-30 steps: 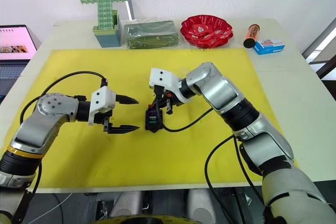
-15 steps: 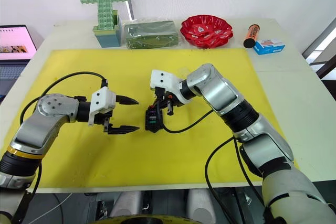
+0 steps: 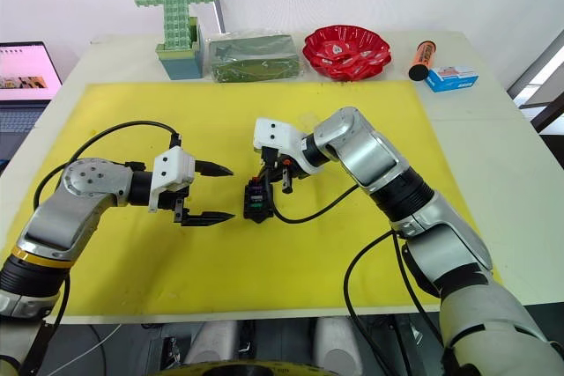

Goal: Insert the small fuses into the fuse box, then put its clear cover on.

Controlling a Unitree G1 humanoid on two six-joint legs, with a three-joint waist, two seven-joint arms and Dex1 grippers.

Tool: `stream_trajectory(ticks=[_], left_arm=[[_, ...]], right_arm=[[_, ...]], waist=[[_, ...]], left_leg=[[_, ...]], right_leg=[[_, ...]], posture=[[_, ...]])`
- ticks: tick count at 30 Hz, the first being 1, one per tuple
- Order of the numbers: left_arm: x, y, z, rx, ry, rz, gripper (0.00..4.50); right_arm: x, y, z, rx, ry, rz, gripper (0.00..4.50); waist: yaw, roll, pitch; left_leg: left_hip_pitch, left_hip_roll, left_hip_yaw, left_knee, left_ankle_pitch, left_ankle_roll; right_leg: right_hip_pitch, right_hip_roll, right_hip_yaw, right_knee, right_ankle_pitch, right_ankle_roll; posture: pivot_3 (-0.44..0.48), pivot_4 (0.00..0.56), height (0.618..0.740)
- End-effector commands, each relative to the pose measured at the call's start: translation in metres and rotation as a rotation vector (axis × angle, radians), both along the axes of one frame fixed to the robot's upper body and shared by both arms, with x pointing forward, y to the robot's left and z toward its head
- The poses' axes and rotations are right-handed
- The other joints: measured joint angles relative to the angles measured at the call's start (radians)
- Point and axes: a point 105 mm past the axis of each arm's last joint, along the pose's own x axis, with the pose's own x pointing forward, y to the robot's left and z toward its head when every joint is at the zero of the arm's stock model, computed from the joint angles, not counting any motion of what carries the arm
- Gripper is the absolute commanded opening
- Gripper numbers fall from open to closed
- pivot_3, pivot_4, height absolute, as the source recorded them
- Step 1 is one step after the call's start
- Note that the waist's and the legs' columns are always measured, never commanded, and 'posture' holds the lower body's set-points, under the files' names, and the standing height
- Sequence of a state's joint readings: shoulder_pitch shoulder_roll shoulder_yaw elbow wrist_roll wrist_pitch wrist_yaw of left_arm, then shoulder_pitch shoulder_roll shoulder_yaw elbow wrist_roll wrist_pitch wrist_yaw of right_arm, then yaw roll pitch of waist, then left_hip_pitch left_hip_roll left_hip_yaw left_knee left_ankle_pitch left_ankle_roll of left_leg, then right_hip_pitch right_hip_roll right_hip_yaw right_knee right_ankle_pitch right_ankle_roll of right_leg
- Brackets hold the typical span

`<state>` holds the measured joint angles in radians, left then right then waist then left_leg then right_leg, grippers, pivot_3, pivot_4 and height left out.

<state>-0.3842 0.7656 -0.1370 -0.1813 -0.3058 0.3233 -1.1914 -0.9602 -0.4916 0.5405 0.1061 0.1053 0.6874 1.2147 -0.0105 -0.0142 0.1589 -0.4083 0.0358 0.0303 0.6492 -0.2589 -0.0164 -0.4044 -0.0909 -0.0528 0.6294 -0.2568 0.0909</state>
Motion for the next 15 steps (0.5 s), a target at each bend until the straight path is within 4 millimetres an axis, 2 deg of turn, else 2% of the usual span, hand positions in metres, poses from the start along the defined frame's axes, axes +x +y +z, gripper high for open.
stream_trajectory(ticks=[1, 15], left_arm=[[-0.002, 0.0, 0.008, 0.0, -0.04, -0.008, 4.5], [-0.003, 0.0, 0.006, 0.008, -0.045, -0.009, 4.5]], right_arm=[[-0.005, 0.004, 0.001, -0.008, -0.013, 0.041, 0.03], [0.002, 0.002, -0.011, -0.084, -0.018, 0.009, 0.03]], waist=[[0.0, 0.0, 0.0], [0.0, 0.0, 0.0]], left_leg=[[0.0, 0.0, 0.0, 0.0, 0.0, 0.0], [0.0, 0.0, 0.0, 0.0, 0.0, 0.0]], right_leg=[[0.0, 0.0, 0.0, 0.0, 0.0, 0.0], [0.0, 0.0, 0.0, 0.0, 0.0, 0.0]], posture=[[0.0, 0.15, 0.74], [0.0, 0.15, 0.74]])
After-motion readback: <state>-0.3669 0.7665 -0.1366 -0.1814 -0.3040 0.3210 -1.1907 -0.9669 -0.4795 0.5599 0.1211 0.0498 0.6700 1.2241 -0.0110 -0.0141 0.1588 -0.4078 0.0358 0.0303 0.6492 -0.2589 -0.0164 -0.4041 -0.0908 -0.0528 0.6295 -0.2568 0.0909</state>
